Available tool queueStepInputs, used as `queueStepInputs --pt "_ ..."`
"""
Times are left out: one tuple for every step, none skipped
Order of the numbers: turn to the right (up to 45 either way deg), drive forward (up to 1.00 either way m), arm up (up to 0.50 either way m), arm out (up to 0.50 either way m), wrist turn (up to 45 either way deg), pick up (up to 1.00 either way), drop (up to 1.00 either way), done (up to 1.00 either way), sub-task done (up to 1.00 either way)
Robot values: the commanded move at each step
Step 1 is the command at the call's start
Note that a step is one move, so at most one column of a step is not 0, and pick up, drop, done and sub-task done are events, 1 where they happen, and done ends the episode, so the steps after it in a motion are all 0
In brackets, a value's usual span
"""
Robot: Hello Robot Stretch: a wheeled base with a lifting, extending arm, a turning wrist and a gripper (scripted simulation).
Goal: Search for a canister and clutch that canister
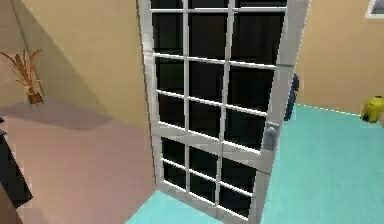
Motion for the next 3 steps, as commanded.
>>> queueStepInputs --pt "45.0 0.0 0.0 0.0 0.0 0.0 0.0 0.0 0.0" --pt "27.0 0.0 0.0 0.0 0.0 0.0 0.0 0.0 0.0" --pt "0.0 1.0 0.0 0.0 0.0 0.0 0.0 0.0 0.0"
